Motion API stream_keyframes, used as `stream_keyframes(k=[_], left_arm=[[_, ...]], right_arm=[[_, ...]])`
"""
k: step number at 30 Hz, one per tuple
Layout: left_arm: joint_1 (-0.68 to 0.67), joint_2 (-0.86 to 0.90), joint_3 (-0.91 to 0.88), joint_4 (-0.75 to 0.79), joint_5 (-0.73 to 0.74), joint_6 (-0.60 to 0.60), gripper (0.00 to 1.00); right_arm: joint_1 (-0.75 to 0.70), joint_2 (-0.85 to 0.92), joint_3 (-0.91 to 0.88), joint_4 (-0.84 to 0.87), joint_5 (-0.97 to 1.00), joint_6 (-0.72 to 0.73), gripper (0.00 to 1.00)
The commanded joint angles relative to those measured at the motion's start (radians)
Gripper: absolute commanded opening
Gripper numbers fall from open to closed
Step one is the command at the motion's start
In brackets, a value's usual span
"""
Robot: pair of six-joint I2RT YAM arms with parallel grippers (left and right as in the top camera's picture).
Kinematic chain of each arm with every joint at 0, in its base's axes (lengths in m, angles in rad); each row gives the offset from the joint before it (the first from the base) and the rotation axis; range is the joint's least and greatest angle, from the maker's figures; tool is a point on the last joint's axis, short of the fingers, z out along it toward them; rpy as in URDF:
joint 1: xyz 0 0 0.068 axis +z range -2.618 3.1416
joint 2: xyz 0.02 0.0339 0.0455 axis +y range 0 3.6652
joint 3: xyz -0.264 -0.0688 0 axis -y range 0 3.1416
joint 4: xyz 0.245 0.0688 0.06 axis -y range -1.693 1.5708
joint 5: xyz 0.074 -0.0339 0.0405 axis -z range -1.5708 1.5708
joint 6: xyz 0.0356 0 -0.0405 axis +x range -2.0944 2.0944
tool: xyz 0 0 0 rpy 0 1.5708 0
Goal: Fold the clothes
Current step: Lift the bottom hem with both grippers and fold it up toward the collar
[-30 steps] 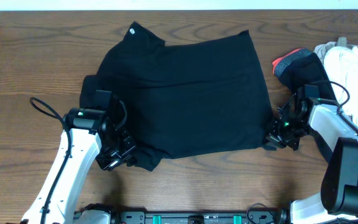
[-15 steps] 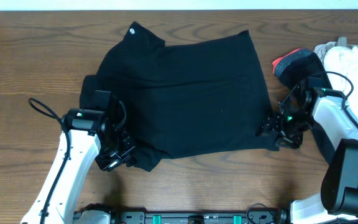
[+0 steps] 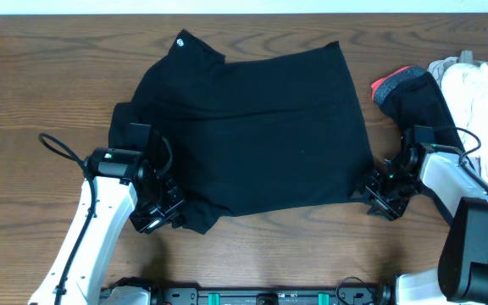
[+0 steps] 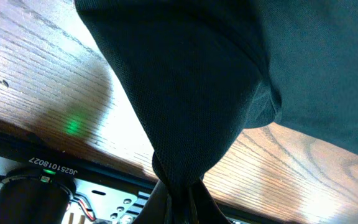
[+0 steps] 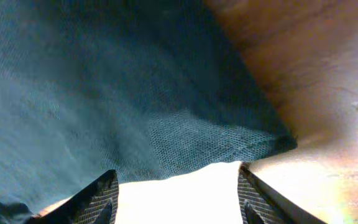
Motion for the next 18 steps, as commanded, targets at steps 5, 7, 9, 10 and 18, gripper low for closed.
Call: stream_keyframes(k=[5,7,9,10,18], left_arm=[[0.005,-0.014,0.024,-0.007,-0.013,0.018,0.06],[0.005,-0.014,0.024,-0.006,-0.013,0.018,0.06],[0.005,-0.014,0.024,-0.006,-0.013,0.018,0.06],[0.005,-0.014,0.024,-0.006,-0.013,0.018,0.06],[0.005,-0.014,0.024,-0.004,-0.013,0.019,0.06]], right_arm=[[0.005,0.042,-0.039,0.089,0.091,0.054,0.47],[0.005,0.042,-0.039,0.092,0.109,0.054,0.45],[0.005,0.042,-0.039,0.102,0.135,0.054,0.45],[0.005,0.042,-0.039,0.108,0.146,0.054,0.45],[0.005,0.042,-0.040,0.157,0.244,0.070,0.32]])
